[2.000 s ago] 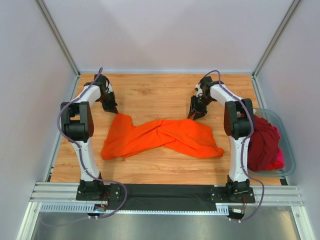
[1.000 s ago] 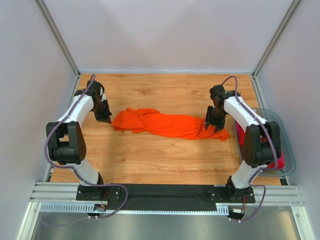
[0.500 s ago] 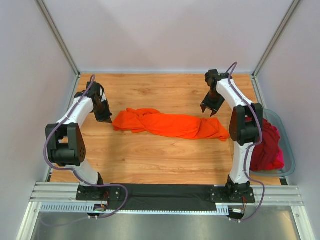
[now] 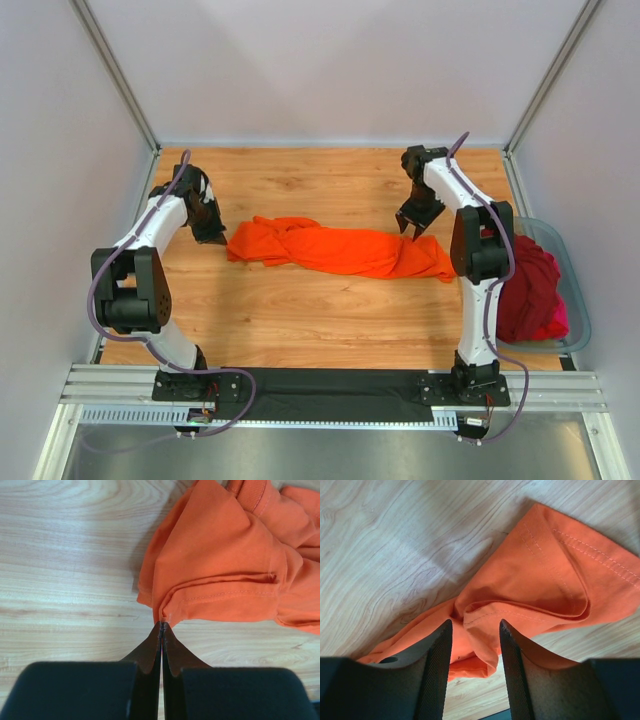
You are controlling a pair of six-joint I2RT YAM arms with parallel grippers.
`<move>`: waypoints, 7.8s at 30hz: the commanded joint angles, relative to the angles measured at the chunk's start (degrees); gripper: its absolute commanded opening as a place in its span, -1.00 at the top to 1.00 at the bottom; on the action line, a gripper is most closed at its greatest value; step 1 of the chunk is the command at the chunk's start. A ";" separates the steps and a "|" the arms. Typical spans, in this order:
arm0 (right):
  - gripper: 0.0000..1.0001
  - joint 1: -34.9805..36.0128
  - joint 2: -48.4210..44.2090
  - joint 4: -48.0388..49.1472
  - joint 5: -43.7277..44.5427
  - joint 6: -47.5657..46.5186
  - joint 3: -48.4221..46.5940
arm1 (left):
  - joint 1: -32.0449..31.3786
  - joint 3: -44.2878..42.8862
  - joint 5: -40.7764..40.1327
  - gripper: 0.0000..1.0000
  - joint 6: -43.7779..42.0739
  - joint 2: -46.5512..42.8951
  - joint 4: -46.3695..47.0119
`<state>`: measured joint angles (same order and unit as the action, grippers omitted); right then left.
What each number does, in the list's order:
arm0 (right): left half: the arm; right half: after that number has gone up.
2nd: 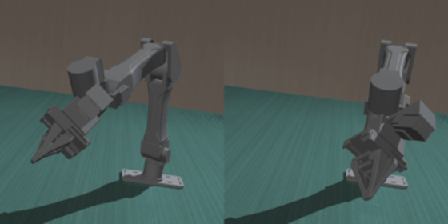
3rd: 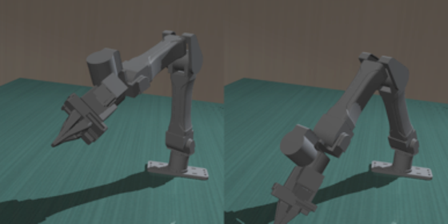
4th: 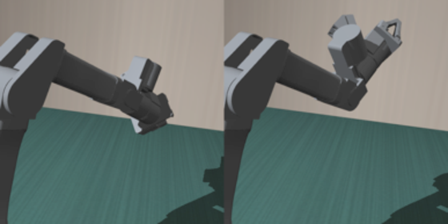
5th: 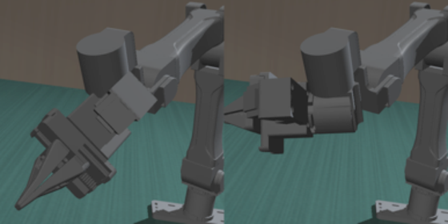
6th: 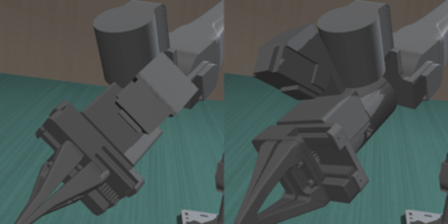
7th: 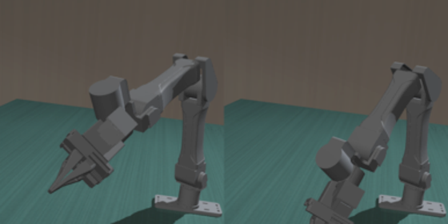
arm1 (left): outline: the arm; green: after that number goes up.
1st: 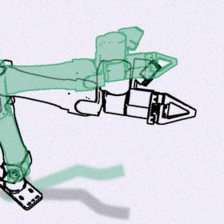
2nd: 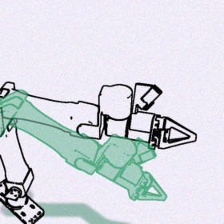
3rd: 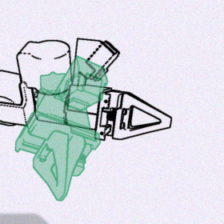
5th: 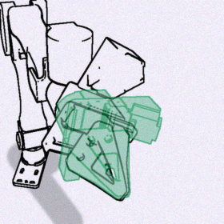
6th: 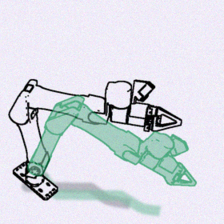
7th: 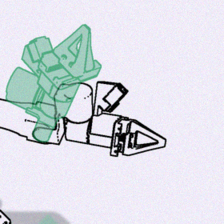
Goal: Fold and stack the t-shirts
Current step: Flatten the tshirt out, then fold the tshirt
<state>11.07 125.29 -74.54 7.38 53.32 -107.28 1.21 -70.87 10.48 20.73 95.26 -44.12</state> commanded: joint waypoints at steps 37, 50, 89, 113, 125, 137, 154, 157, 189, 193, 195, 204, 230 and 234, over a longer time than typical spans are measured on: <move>0.99 0.44 -42.56 -2.64 4.85 -5.07 -8.48 | -4.11 -32.41 -19.28 1.00 13.80 -22.21 -12.23; 0.99 0.44 -67.90 -6.65 -4.39 -10.52 -16.01 | -5.17 -40.29 -15.58 1.00 19.27 -48.06 -13.25; 0.99 -2.54 -6.58 59.96 2.56 -16.66 6.61 | -1.65 -43.10 -1.52 1.00 -8.43 27.68 32.08; 0.99 -9.93 10.41 50.90 -11.68 -20.53 -17.08 | -1.04 -19.93 -1.25 1.00 -2.98 9.60 27.69; 0.99 -10.37 2.60 50.28 -16.25 -24.49 -5.23 | -4.90 -14.21 -8.01 1.00 -3.06 -1.92 11.52; 0.99 -13.00 -3.21 51.69 -16.08 -27.39 8.05 | -7.63 0.73 -9.87 1.00 1.76 -10.97 10.72; 0.95 -13.80 -0.40 48.97 -17.75 -27.31 9.37 | -12.20 9.43 -6.97 0.94 12.83 -9.13 7.47; 0.78 -13.80 0.21 46.60 -16.09 -27.13 7.37 | -12.20 8.83 -6.53 0.47 14.42 -9.04 6.33; 0.46 -7.29 10.15 37.10 -5.12 -18.96 -3.29 | -1.65 -50.42 -11.89 0.86 8.27 41.05 -8.44; 0.47 -7.20 9.36 37.01 -3.34 -17.20 -1.26 | -0.16 -49.89 -11.53 1.00 9.50 40.00 -7.83; 0.49 -7.20 9.09 36.93 -2.37 -16.59 0.14 | 0.63 -49.37 -11.80 1.00 10.20 38.69 -7.48; 0.52 -7.12 7.51 37.45 -1.31 -14.47 2.17 | 2.74 -41.11 -8.12 1.00 11.70 32.36 1.03; 0.53 -6.76 8.65 38.16 -0.87 -13.86 1.55 | 0.98 -45.84 2.79 0.21 18.38 39.12 -0.44; 0.53 -6.94 8.83 38.16 -0.79 -14.03 1.38 | 0.72 -45.58 1.39 0.24 18.64 39.12 -1.32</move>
<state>4.34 132.55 -34.48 2.92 39.62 -106.52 2.22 -114.10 12.21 37.91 134.26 -45.08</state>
